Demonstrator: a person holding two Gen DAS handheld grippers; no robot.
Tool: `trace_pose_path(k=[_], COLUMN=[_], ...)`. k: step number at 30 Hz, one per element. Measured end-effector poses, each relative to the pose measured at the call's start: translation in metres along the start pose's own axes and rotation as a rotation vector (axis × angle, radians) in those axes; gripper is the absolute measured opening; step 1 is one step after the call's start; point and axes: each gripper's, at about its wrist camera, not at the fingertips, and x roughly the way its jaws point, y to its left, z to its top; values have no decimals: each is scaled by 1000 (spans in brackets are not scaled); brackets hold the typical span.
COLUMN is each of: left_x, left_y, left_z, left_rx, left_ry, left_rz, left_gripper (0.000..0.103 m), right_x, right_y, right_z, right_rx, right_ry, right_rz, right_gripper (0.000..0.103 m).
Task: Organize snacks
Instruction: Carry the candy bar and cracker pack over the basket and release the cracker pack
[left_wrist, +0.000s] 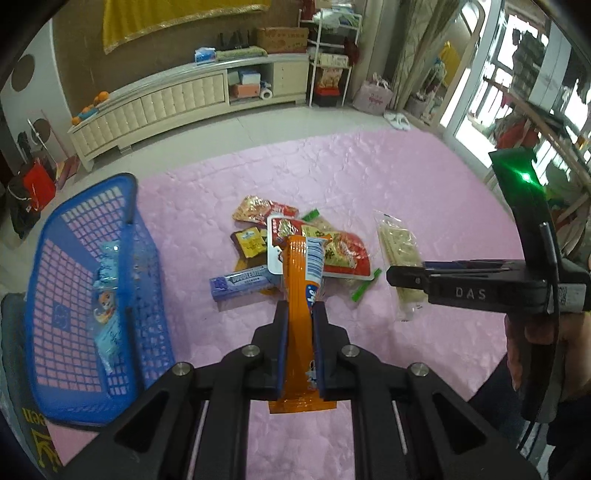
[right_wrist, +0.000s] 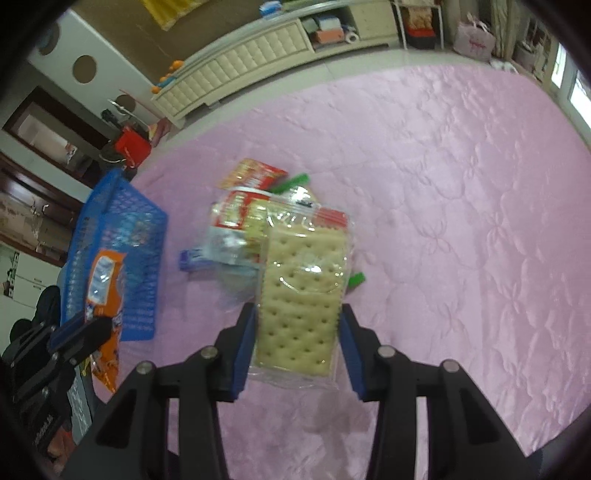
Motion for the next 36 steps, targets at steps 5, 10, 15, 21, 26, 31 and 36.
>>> trace_pose_path(k=[5, 10, 15, 21, 26, 31, 36], left_x=[-41, -81, -107, -129, -135, -135, -125], left_y=[12, 34, 68, 105, 129, 150, 170], left_z=[0, -3, -10, -17, -21, -21, -23], left_rx=[5, -10, -47, -94, -101, -119, -158], left_ry=[-61, -115, -144, -160, -149, -139, -128], left_rz=[20, 54, 86, 106, 153, 183, 175], left_gripper=[11, 11, 11, 11, 11, 11, 11], right_x=[-30, -52, -57, -43, -25, -5, 15], right_y=[45, 90, 137, 179, 215, 243, 266], right_z=[2, 2, 3, 9, 15, 25, 29], right_rx=[-63, -139, -214, -270, -317, -343, -363], right_ry=[-51, -93, -113, -99, -75, -47, -10], right_rz=[15, 30, 50, 86, 101, 124, 121], right_gripper=[48, 48, 48, 48, 48, 48, 48])
